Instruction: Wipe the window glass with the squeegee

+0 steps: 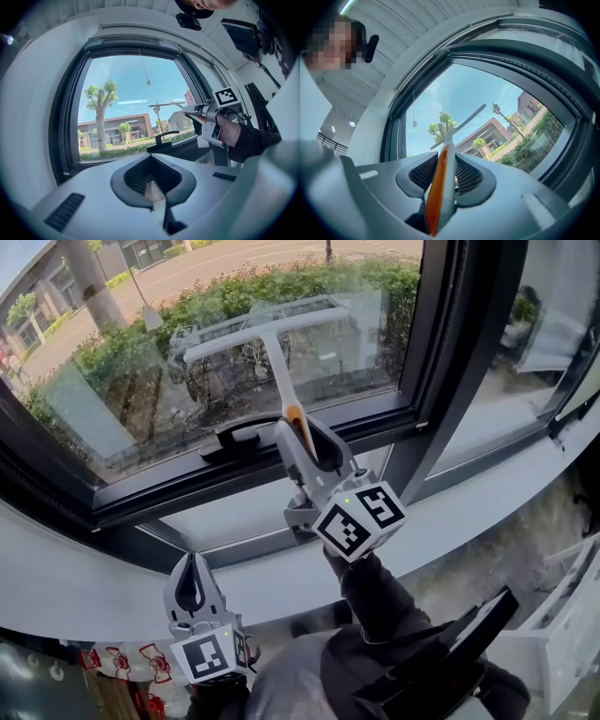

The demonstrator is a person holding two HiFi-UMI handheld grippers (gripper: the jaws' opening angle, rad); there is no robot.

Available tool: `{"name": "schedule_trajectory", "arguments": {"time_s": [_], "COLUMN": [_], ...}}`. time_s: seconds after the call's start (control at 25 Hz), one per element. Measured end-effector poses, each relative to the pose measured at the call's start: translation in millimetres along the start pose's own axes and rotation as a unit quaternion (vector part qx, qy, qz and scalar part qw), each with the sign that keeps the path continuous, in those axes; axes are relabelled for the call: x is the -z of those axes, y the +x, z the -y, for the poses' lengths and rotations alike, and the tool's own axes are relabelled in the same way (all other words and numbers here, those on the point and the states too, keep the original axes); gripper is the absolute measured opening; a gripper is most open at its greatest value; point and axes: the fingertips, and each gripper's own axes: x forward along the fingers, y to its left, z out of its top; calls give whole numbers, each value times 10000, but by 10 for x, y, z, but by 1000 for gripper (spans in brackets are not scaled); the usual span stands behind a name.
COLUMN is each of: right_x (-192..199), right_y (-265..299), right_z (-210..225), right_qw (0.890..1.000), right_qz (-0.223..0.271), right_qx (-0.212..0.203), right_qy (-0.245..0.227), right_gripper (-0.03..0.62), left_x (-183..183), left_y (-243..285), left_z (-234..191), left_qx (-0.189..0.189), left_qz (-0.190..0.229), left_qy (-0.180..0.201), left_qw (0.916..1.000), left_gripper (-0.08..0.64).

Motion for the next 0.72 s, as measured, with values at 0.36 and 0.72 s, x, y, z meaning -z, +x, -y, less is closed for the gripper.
{"name": "schedule_trajectory", "arguments": {"time_s": [0.36,0.72], "right_x": [147,237], "right_y": [-112,-182], "right_z": [89,129], "right_qw": [9997,9993], "right_qz": [-217,-299], "right_qx": [74,141], "right_qy": [58,154], "right_gripper": [112,112], "left_x": [30,70], "left_y": [34,100], "left_z": [81,145], "left_qx": [115,217], "left_qz": [-9,-51], "left_qy": [-13,-37], "left_qw": [9999,9997], "left_gripper": [-2,-2]}}
